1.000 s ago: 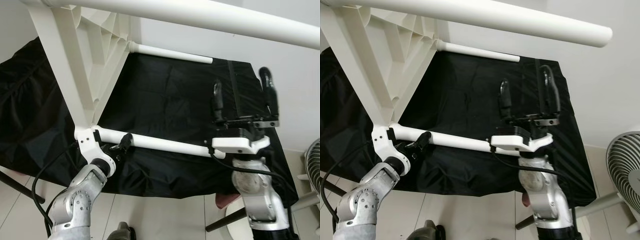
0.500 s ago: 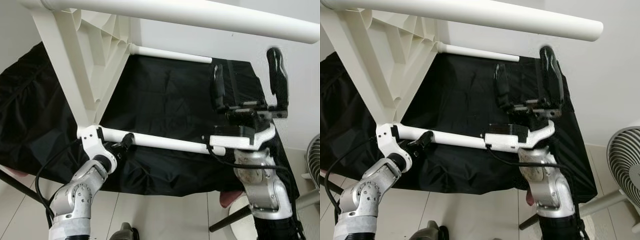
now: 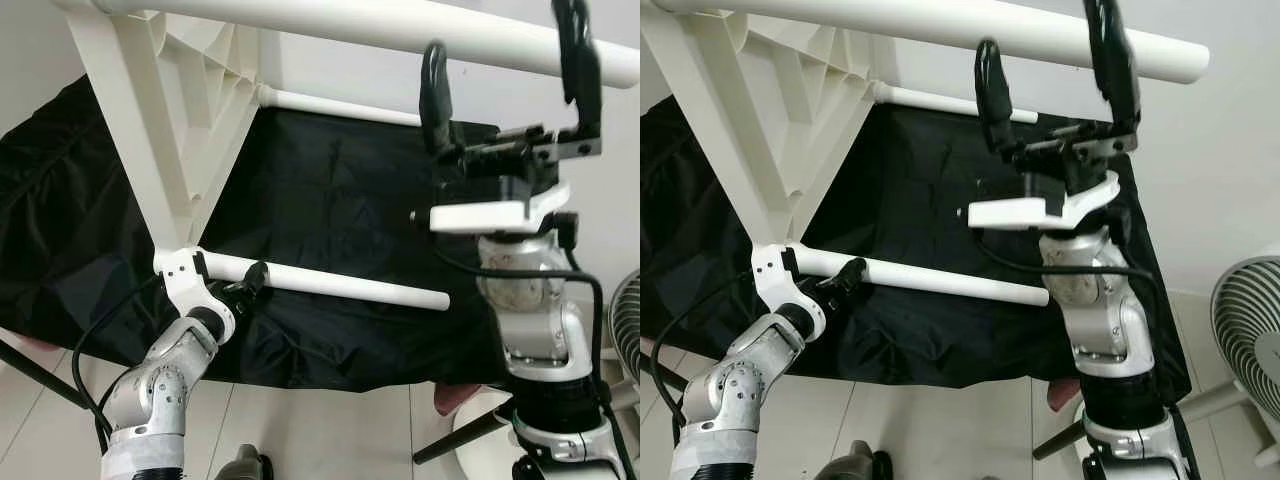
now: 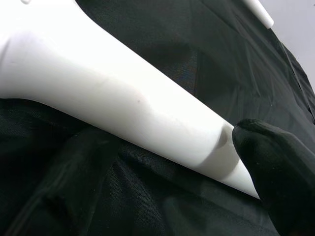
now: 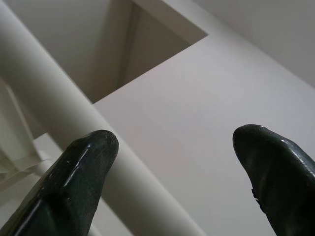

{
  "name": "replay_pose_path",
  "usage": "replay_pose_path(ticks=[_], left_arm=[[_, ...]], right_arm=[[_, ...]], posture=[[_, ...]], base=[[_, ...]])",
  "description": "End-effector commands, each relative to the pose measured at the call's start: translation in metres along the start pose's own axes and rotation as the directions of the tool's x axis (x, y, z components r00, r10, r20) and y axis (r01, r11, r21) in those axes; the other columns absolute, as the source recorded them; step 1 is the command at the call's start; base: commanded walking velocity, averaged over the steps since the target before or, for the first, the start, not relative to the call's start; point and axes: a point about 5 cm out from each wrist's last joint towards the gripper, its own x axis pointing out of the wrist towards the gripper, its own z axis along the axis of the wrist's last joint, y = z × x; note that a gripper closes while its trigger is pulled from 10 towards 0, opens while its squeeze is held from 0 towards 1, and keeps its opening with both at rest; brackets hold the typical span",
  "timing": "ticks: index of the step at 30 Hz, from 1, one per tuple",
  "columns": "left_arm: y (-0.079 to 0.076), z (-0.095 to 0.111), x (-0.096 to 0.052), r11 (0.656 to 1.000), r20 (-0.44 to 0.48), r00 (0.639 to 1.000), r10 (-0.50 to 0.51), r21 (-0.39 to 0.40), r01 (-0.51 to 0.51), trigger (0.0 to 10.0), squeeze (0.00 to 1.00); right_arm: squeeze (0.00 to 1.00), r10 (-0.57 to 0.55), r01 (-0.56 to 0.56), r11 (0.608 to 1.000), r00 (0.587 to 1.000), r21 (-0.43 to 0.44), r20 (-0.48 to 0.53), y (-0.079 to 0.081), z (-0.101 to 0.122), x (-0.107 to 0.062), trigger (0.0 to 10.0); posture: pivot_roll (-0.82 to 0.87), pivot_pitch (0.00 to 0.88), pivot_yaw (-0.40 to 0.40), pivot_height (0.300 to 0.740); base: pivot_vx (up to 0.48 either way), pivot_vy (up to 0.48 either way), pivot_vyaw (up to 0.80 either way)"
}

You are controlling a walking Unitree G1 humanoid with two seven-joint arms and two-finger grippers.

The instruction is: Building children table

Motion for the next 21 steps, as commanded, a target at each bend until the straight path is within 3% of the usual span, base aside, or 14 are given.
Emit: replay_pose_path(ticks=[1, 11, 21], left_arm=[[-0.002, 0.003, 0.0, 1.0, 0.025, 1.0, -0.007, 0.01, 0.007, 10.0, 0.0], [-0.002, 0.002, -0.002, 1.0, 0.029, 1.0, -0.004, 0.006, 0.004, 10.0, 0.0], [-0.004, 0.003, 0.002, 1.0, 0.031, 0.999, -0.017, 0.011, 0.016, 10.0, 0.0]], right_arm=[[0.0, 0.034, -0.034, 0.999, 0.999, 0.021, -0.006, 0.003, -0.001, 0.0, 10.0], [0.0, 0.197, -0.196, 0.98, 0.98, 0.042, -0.017, 0.022, -0.006, -0.004, 10.0], [0.0, 0.26, -0.26, 0.965, 0.965, -0.007, 0.012, 0.015, -0.017, 0.026, 10.0]], posture=[[0.15, 0.061, -0.021, 0.74], [0.14, 0.059, -0.02, 0.74], [0.13, 0.041, -0.025, 0.74]], base=[[0.0, 0.0, 0.0], [0.0, 0.0, 0.0], [0.0, 0.0, 0.0]])
